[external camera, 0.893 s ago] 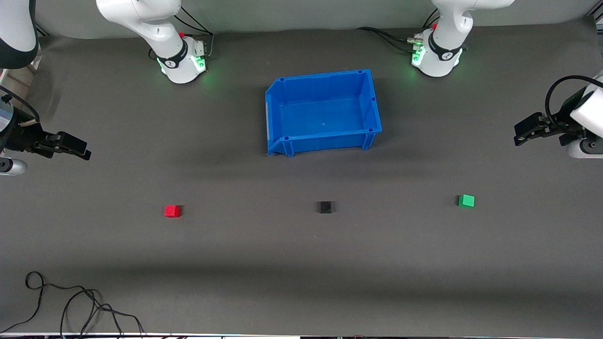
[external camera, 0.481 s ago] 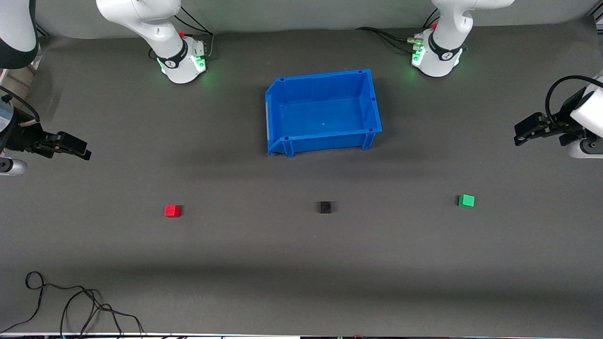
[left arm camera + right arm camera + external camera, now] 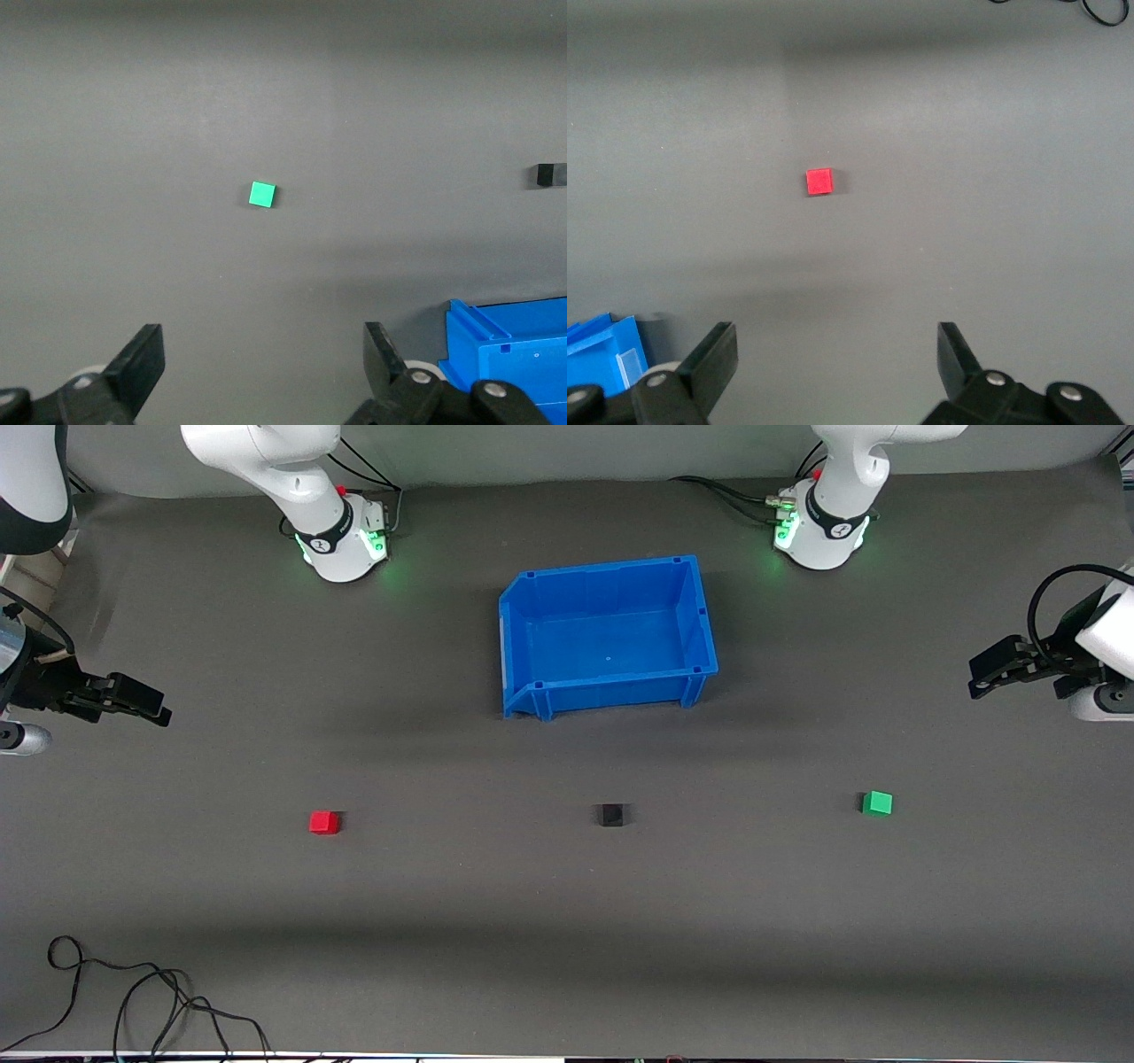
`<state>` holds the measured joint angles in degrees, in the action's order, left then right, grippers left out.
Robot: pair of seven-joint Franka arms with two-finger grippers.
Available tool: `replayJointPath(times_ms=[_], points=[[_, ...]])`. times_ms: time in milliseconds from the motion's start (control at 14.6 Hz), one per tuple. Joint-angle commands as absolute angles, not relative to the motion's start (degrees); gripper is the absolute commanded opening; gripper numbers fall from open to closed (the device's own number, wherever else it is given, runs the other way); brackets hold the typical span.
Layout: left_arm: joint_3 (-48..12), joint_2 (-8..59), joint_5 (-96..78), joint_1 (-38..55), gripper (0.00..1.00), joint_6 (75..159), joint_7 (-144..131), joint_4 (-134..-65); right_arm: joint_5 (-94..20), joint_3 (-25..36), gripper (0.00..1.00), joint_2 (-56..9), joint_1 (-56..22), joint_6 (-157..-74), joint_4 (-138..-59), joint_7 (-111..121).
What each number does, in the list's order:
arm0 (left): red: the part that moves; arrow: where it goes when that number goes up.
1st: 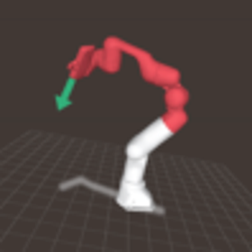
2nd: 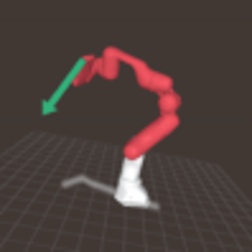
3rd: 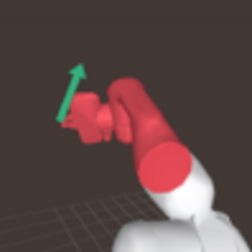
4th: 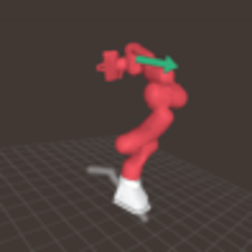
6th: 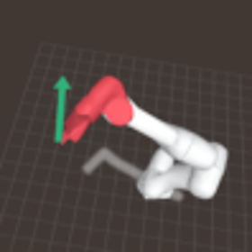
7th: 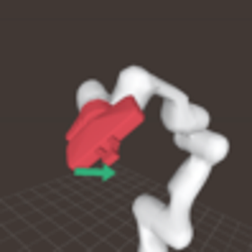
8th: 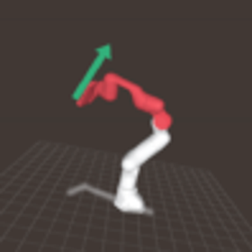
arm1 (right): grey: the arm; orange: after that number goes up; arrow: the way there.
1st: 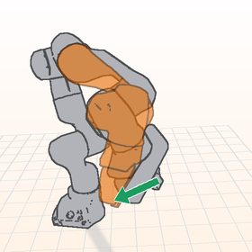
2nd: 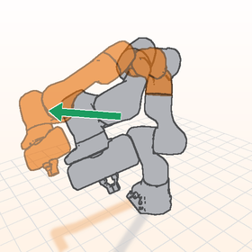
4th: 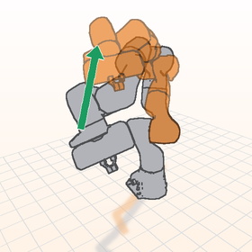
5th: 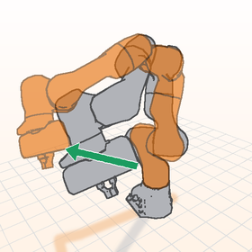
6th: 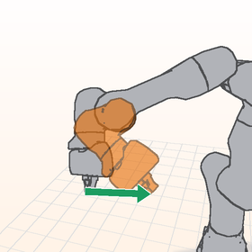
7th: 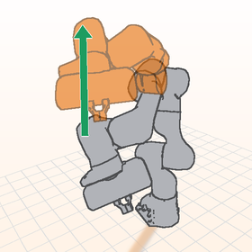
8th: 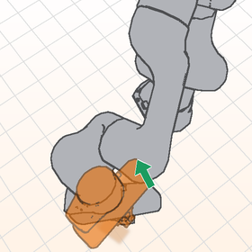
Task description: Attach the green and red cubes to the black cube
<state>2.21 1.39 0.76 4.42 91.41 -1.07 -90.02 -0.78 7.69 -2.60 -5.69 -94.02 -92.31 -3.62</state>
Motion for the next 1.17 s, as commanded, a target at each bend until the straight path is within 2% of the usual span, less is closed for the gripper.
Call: replayJointPath(times_ms=[0, 275, 618, 1099], points=[[2.72, 0.62, 0.26, 4.48, 1.0, 89.92, -1.14, -89.56, -0.97, 8.17, 1.0, -2.2, -6.42, -94.57, -92.99, -2.55], [2.81, 0.7, -0.09, 2.55, 1.0, 88.77, -11.28, -89.65, -1.14, 8.09, 1.0, -5.7, -6.42, -95.88, -93.16, -2.55], [2.81, 1.93, -1.05, 2.46, 1.0, 89.82, -36.06, -89.56, -5.53, 8.17, 1.0, -14.83, -6.33, -102.03, -93.16, -3.25], [2.9, 3.78, -9.73, -0.96, 1.0, 91.5, -73.77, -88.24, -5.63, 7.74, 1.0, -25.21, -7.47, -113.53, -94.12, -3.43]])
